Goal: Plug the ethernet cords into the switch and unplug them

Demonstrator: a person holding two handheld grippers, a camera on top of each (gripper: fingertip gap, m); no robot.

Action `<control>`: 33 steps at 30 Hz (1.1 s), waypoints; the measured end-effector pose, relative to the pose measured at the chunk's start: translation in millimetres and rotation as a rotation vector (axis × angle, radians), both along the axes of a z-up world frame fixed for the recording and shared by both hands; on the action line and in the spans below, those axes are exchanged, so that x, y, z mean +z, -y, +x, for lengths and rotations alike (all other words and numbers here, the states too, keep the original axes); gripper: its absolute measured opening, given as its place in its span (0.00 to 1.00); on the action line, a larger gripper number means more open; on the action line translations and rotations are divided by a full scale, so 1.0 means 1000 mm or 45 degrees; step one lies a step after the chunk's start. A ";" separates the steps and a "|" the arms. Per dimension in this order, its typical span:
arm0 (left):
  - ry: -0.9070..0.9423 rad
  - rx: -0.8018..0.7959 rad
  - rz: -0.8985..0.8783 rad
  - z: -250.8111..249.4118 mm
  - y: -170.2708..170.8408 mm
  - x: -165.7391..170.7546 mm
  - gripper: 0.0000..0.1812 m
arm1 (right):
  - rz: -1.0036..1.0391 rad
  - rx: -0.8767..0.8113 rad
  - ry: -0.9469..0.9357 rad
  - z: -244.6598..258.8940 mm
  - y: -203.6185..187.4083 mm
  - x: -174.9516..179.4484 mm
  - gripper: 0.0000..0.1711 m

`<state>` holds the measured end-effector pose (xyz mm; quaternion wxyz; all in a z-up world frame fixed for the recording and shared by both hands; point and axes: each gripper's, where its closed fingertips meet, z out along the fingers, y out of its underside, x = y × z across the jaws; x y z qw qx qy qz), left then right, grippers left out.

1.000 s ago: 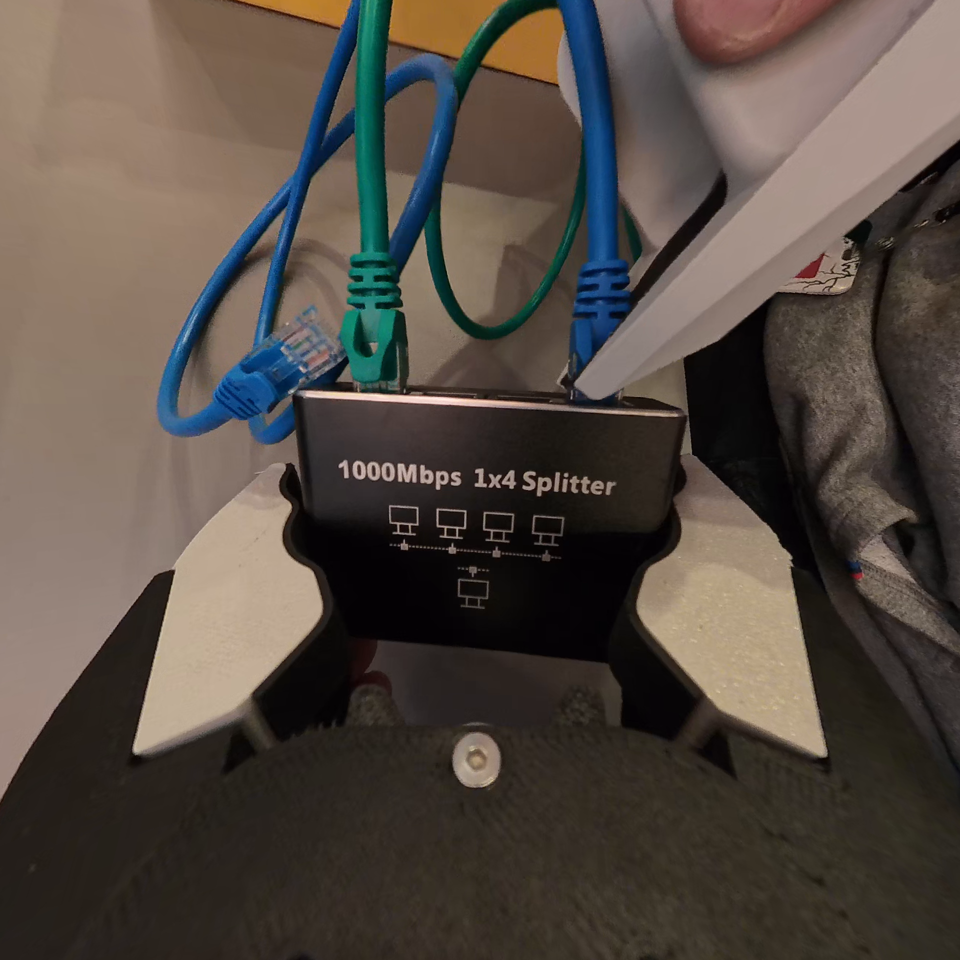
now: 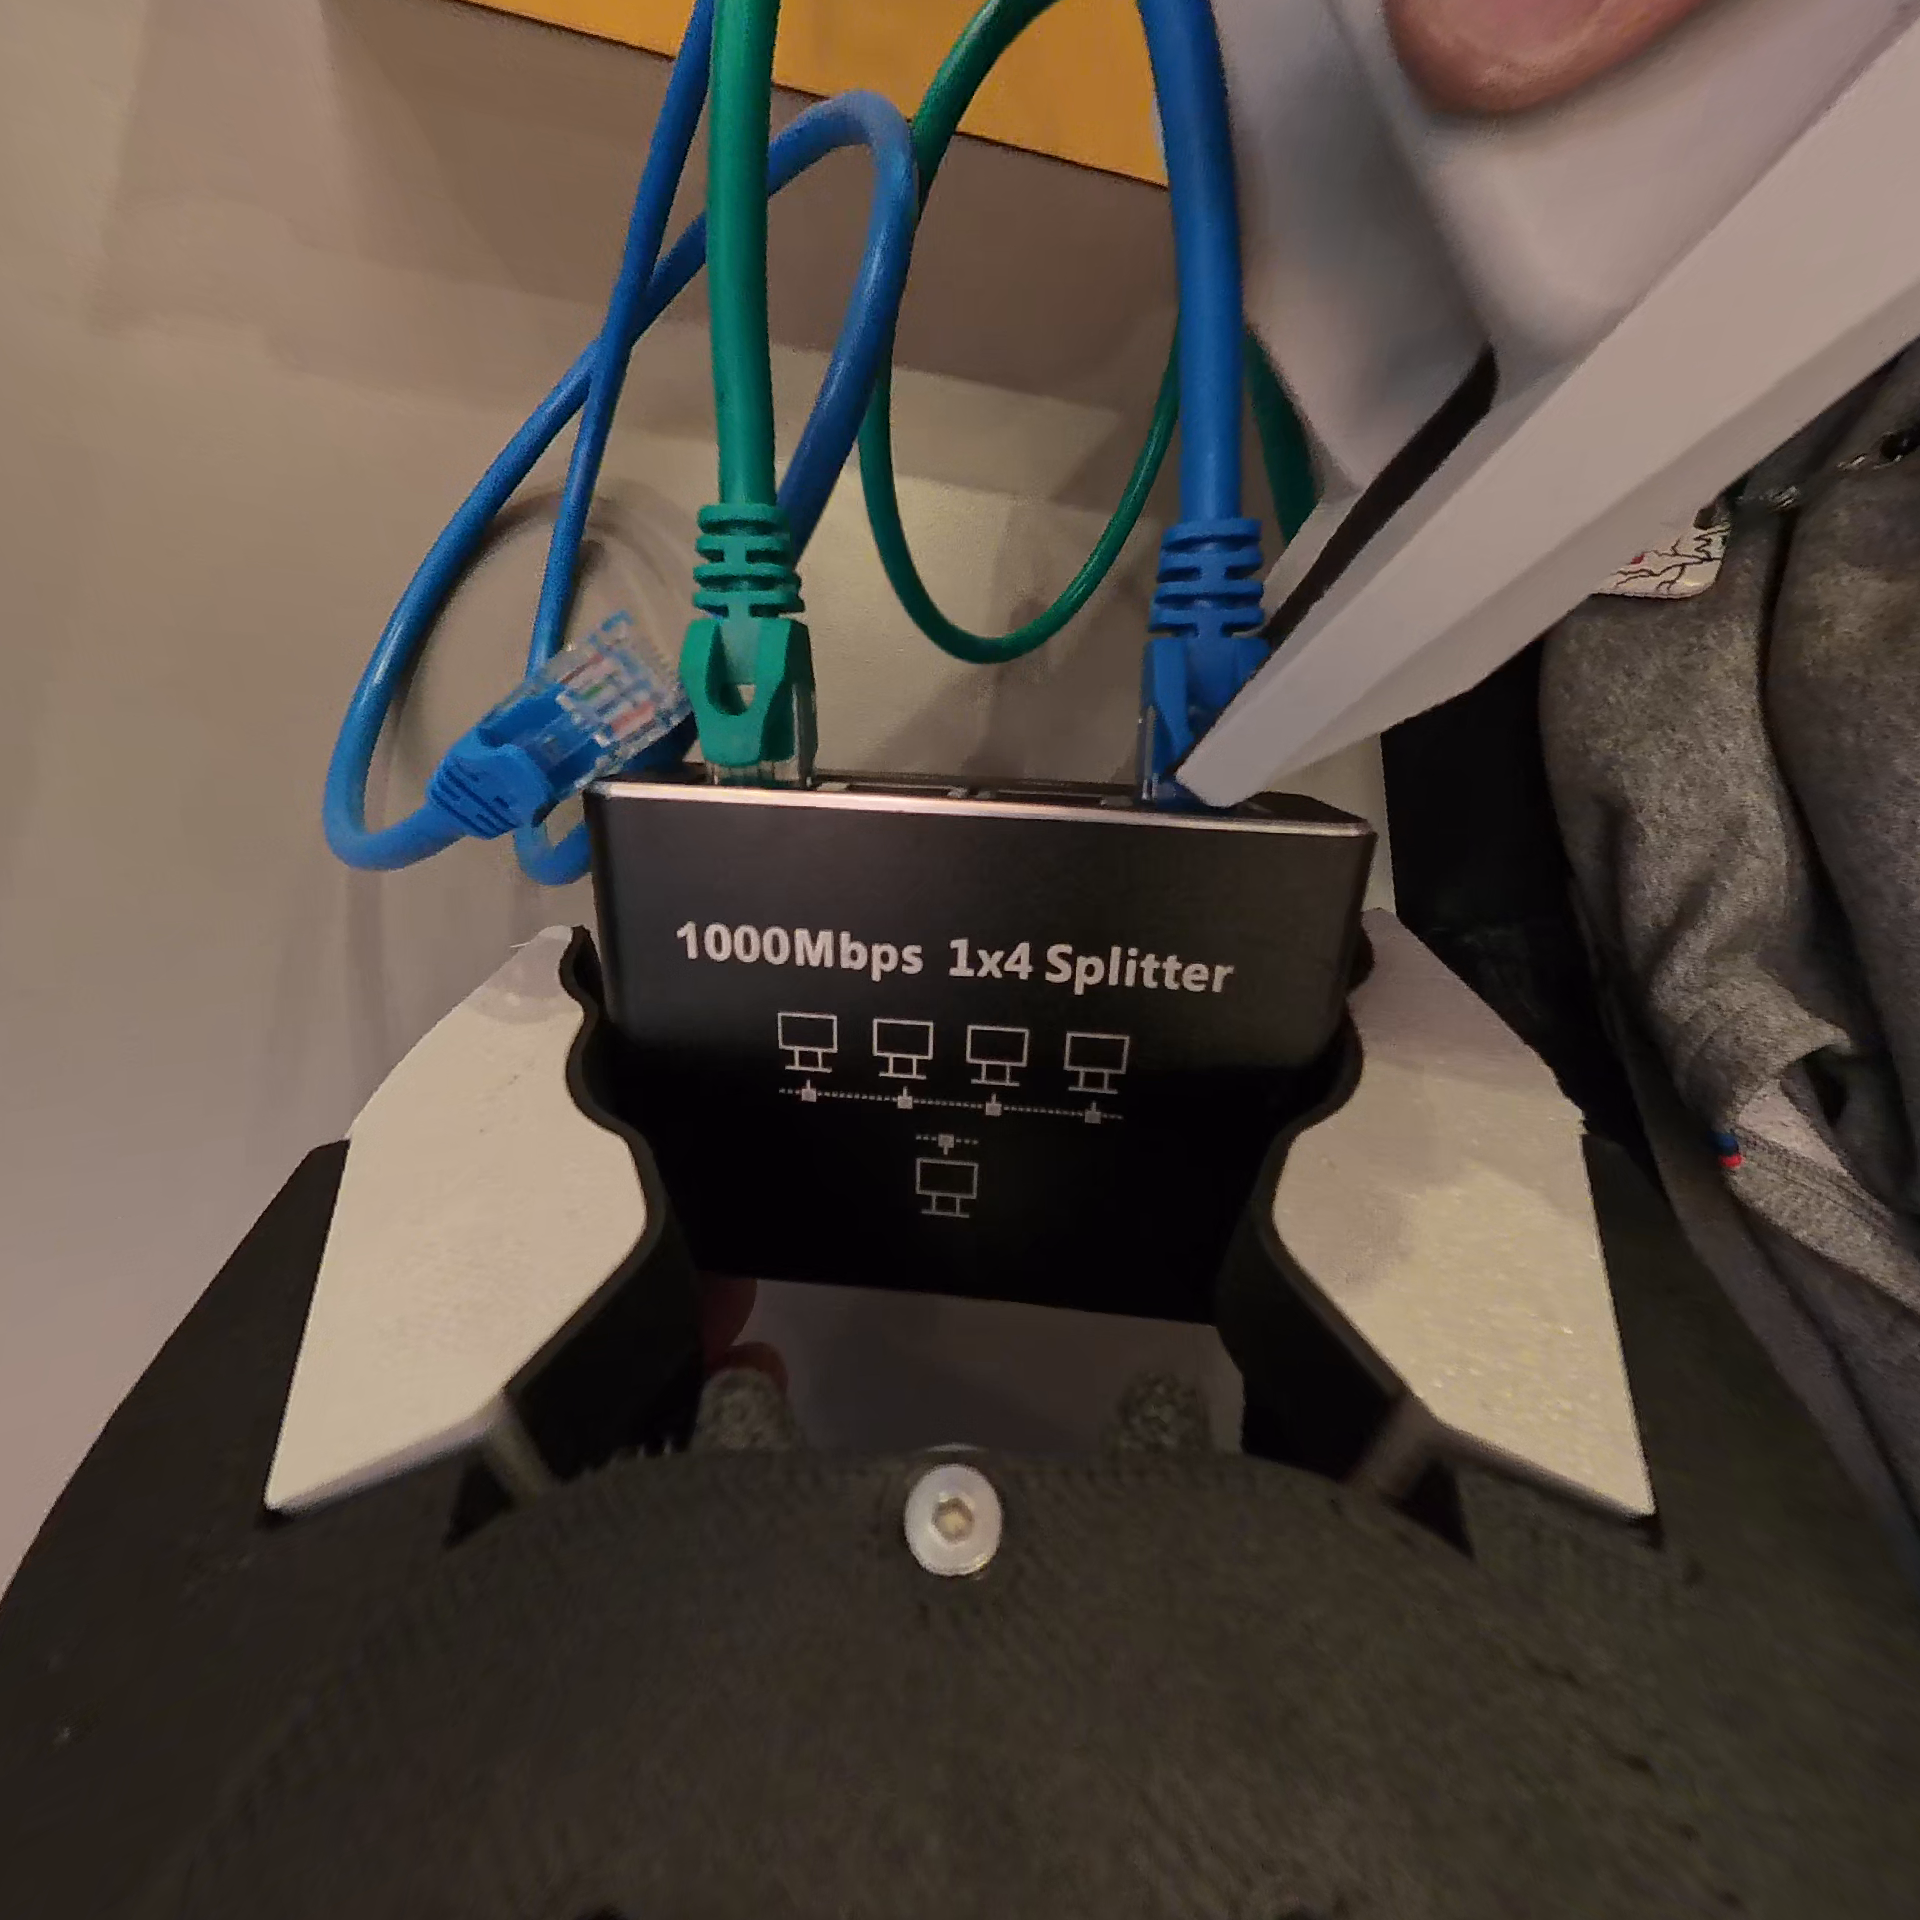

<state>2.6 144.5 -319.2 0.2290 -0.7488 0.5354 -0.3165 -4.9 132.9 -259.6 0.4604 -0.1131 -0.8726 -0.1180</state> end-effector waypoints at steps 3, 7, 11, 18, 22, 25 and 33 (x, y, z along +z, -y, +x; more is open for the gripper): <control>-0.008 -0.001 0.005 -0.001 0.000 -0.001 0.70 | 0.024 -0.012 0.024 0.000 0.000 -0.001 0.06; -0.014 -0.004 0.001 0.000 0.000 -0.004 0.70 | -0.027 -0.030 0.060 0.001 0.000 -0.003 0.06; -0.017 -0.005 0.000 0.001 0.000 -0.005 0.70 | -0.041 -0.055 0.102 0.002 -0.001 -0.005 0.05; 0.001 -0.015 -0.030 0.003 0.002 -0.007 0.70 | -0.196 -0.082 0.187 0.005 0.000 -0.007 0.05; 0.009 -0.017 -0.040 0.004 0.002 -0.007 0.70 | -0.303 -0.104 0.215 0.006 0.000 -0.008 0.05; 0.004 -0.014 -0.047 0.003 0.001 -0.009 0.70 | -0.322 -0.127 0.232 0.005 -0.001 -0.009 0.05; 0.043 0.013 -0.072 0.004 -0.002 -0.008 0.70 | -0.327 -0.221 0.208 0.005 -0.007 -0.010 0.05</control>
